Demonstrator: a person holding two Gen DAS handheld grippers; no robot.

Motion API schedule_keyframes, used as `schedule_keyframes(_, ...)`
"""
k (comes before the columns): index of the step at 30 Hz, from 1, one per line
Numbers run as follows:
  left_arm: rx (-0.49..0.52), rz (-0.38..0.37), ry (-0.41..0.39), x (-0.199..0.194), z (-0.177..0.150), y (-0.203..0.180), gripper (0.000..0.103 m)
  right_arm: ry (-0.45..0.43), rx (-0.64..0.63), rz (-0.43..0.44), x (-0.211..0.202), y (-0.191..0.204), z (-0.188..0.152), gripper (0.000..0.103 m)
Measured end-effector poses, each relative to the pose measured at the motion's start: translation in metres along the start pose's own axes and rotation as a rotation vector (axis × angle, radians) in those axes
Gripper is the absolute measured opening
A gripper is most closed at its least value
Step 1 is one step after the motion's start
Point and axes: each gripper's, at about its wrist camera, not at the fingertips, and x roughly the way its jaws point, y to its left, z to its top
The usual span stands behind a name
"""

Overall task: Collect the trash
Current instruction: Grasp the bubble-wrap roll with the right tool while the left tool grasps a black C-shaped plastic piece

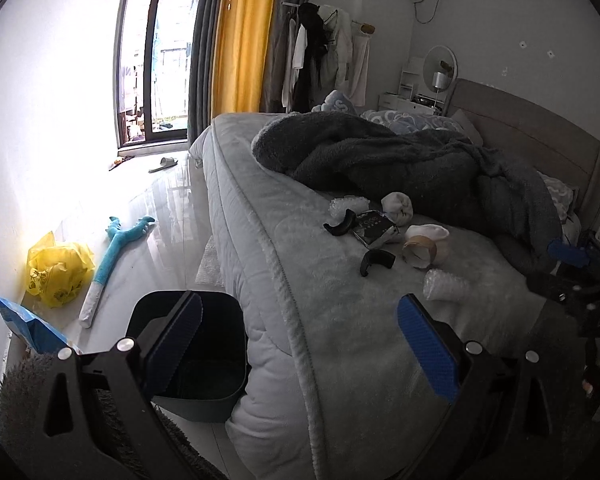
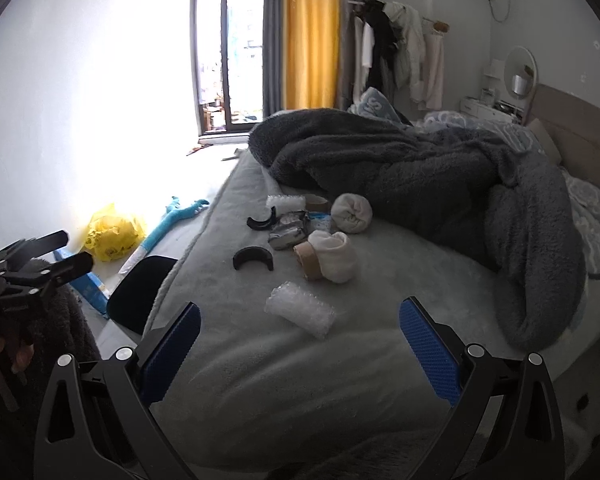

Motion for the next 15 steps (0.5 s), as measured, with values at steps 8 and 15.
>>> schedule_keyframes(8,0.011,-0.069,0.028,0.016,0.013,0.002,0.099,0.073,0.147,-0.08,0.042,0.018,-0.01,0.1)
schedule_keyframes(15,0.088,-0.129,0.048,0.041,0.02,-0.001,0.098,0.063,0.232,-0.123,0.066,0.019,-0.017,0.1)
